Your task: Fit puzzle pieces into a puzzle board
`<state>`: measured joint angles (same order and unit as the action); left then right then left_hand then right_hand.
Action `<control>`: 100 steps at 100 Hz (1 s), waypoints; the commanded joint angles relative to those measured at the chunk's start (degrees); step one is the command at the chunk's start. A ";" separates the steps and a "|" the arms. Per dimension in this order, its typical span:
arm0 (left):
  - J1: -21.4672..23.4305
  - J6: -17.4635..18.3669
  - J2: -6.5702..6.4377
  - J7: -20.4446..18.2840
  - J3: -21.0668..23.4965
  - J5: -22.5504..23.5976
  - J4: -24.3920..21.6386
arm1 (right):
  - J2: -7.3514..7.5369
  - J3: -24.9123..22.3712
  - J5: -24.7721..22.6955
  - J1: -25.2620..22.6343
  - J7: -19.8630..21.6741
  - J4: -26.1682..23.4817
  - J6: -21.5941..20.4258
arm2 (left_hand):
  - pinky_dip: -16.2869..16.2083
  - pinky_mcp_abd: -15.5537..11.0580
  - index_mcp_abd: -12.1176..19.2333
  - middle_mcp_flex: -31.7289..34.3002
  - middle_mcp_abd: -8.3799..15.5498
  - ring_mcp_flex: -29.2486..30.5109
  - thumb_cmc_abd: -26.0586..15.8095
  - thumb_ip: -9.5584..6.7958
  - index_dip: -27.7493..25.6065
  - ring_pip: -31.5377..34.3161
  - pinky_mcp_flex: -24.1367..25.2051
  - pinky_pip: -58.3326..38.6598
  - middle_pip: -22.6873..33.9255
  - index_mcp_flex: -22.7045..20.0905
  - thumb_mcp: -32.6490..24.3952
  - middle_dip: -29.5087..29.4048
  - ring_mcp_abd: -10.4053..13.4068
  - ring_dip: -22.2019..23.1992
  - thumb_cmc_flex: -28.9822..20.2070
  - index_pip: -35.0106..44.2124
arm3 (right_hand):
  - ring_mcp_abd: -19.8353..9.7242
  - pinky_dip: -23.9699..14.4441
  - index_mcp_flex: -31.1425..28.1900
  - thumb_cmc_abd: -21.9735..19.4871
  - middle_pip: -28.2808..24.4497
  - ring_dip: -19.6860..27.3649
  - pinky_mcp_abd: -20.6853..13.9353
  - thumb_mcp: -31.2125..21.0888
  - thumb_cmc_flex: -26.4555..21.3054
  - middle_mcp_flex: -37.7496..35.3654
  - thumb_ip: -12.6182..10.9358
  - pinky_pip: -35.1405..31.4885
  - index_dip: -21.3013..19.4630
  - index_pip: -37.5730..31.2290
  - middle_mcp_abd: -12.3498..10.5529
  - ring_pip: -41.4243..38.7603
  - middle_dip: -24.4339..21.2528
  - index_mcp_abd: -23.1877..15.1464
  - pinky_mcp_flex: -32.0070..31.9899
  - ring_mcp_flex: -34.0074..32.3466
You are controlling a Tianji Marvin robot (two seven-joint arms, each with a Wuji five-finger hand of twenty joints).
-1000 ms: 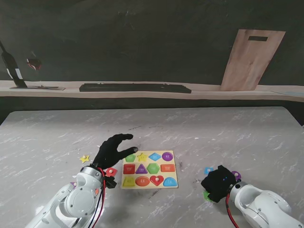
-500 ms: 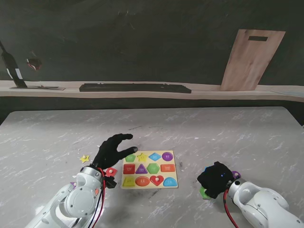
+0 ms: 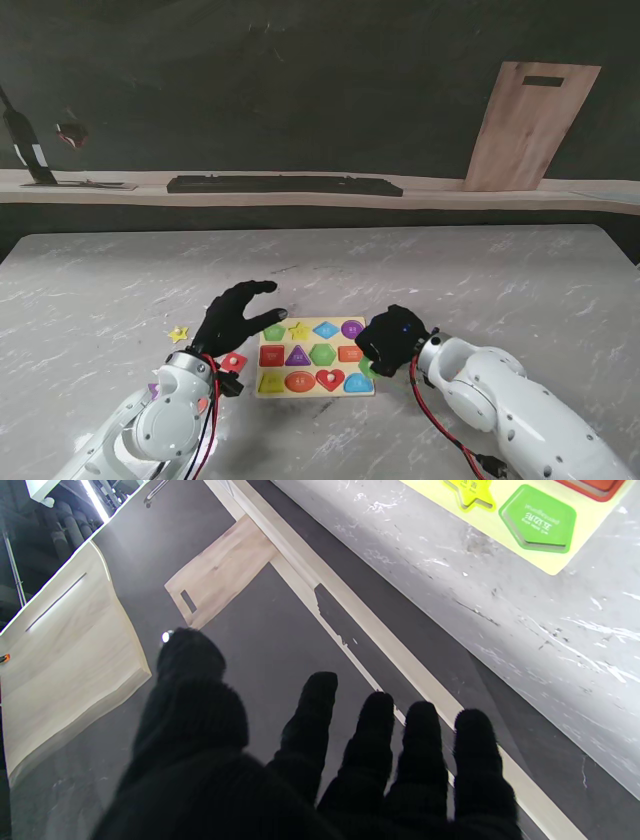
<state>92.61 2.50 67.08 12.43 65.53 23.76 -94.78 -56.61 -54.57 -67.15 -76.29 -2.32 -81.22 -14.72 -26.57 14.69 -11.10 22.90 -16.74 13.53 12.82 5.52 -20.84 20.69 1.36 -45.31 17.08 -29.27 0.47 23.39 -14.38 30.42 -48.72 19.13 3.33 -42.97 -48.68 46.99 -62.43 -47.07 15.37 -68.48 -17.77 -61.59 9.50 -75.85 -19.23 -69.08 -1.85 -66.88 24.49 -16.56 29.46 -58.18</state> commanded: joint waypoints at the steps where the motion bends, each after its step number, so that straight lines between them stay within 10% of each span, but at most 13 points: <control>1: 0.28 0.14 0.16 -0.04 0.18 -0.26 -0.48 | -1.77 1.70 0.48 2.49 -0.31 0.92 0.65 | -0.82 5.69 1.49 0.57 0.54 1.81 -1.77 -1.82 0.21 -1.08 -0.02 0.60 -1.20 -1.20 1.30 -0.22 0.35 0.00 0.23 -0.87 | -1.32 -1.37 -2.43 -1.86 -1.96 -0.71 0.13 -3.97 -3.15 -0.64 -4.41 -2.16 -0.14 -0.91 -0.02 -2.13 0.38 -6.83 0.32 -1.68; 40: 0.42 0.08 0.21 0.11 0.45 -0.43 -0.57 | -5.19 20.48 11.31 18.06 -3.34 12.12 4.67 | -0.82 5.69 1.52 0.69 0.56 1.89 -1.70 -1.81 0.17 -1.06 -0.02 0.60 -1.18 -1.40 1.32 -0.19 0.31 0.02 0.29 -0.83 | -1.64 -1.35 -1.23 -3.53 -1.86 -0.76 -0.21 -1.88 -3.91 0.31 -4.46 -2.50 -0.26 -0.69 -0.28 -2.25 0.24 -7.20 0.08 -1.05; 100: 0.40 0.26 0.16 -0.06 0.49 -0.40 -0.36 | -9.19 33.44 17.63 26.88 -6.34 22.77 5.34 | -0.82 5.69 1.55 0.66 0.65 1.86 -1.75 -1.81 0.14 -1.10 -0.02 0.60 -1.20 -1.34 1.30 -0.19 0.35 0.01 0.31 -0.79 | -2.25 -1.07 0.03 -5.05 -1.83 -0.54 -0.74 -0.47 -3.87 1.16 -4.62 -2.79 -0.16 -0.80 -0.92 -2.20 0.00 -7.59 -0.02 -0.57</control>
<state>92.87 2.63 67.10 12.41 65.99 23.59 -94.95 -65.22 -21.31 -49.38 -49.55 -8.52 -58.87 -8.77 -26.57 14.69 -11.10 22.90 -16.73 13.53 12.77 5.51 -20.84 20.69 1.35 -45.31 17.08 -29.27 0.47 23.39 -14.41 30.42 -48.75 19.11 2.80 -42.98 -48.61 43.80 -62.50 -47.08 15.34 -66.19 -17.83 -61.02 9.46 -76.37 -19.23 -69.05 -1.88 -67.03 24.49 -17.19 29.47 -58.16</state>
